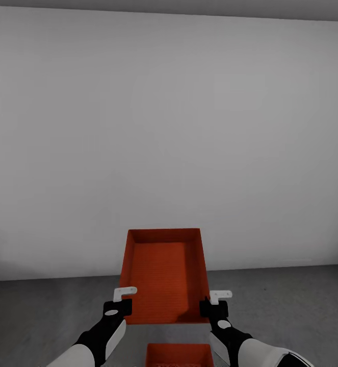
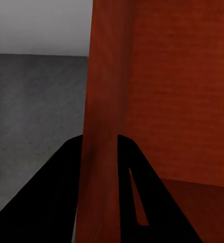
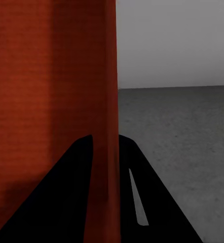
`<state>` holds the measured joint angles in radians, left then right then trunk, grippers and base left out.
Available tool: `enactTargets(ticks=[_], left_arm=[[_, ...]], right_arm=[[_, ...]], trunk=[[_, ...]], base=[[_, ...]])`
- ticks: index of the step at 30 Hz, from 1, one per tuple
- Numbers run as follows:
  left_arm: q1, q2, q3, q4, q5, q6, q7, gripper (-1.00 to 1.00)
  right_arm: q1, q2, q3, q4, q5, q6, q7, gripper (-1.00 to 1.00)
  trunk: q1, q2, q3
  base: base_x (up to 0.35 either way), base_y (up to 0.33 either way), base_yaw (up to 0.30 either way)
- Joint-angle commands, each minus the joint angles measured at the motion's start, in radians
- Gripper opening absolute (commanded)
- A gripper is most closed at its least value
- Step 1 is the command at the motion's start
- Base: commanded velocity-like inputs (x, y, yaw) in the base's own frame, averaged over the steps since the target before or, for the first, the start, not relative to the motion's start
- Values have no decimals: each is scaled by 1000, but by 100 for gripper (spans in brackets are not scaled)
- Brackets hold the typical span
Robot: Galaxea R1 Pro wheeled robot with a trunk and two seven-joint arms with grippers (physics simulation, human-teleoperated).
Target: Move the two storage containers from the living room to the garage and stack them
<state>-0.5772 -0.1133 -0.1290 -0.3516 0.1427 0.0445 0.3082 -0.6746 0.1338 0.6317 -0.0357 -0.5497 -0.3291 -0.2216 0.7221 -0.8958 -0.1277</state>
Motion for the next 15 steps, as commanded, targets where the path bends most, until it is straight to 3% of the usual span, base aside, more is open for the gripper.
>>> enactTargets(ticks=[1, 15], left_arm=[[-1, 2, -4, -6, 1, -34, 9, -100], [-1, 2, -4, -6, 1, -34, 9, -100]], right_arm=[[0, -3, -56, 0, -7, 1, 1, -100], [0, -4, -56, 0, -7, 1, 1, -100]], trunk=[[0, -1, -3], [0, -1, -26]], base=[[0, 0, 0], [-13, -17, 0]])
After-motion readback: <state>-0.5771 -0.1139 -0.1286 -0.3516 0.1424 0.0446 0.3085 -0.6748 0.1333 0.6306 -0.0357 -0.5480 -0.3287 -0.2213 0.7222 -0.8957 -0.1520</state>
